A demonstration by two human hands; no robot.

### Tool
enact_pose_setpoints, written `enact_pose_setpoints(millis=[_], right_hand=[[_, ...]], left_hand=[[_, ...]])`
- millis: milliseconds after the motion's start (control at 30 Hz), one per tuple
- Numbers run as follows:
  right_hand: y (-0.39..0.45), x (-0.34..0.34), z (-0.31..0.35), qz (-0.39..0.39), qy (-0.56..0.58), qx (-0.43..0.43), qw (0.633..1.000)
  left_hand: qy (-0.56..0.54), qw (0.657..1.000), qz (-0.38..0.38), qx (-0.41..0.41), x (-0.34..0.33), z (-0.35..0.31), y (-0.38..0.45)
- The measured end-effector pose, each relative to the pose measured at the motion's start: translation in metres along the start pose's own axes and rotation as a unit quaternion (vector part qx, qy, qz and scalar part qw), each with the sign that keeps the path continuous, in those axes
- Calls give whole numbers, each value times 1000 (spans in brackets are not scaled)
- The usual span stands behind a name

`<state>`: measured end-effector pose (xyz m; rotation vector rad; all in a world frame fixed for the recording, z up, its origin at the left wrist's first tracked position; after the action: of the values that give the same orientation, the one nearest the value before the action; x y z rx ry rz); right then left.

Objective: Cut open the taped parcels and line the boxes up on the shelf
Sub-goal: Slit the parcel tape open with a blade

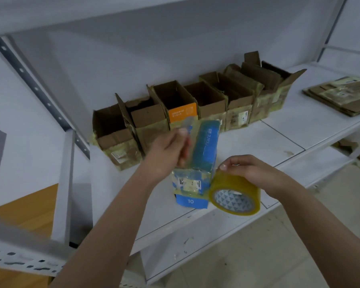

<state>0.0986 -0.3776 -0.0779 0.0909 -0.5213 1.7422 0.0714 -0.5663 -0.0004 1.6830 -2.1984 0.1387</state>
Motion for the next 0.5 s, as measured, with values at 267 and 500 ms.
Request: enact_pose_setpoints(millis=[267, 500], right_hand=[[-3, 0, -4, 69, 35, 32, 996], [7, -11, -33, 53, -54, 2, 997]], left_hand=[[49, 982, 168, 71, -63, 11, 26], [47, 984, 163, 50, -64, 13, 26]])
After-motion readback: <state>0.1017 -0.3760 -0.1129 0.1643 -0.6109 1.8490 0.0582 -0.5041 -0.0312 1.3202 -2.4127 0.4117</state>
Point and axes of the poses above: each hand's wrist, its own y-axis towards the middle knuckle, its own x-axis out of the back of the hand, z = x × y, the point moved 8 cm from there along y, towards the middle knuckle
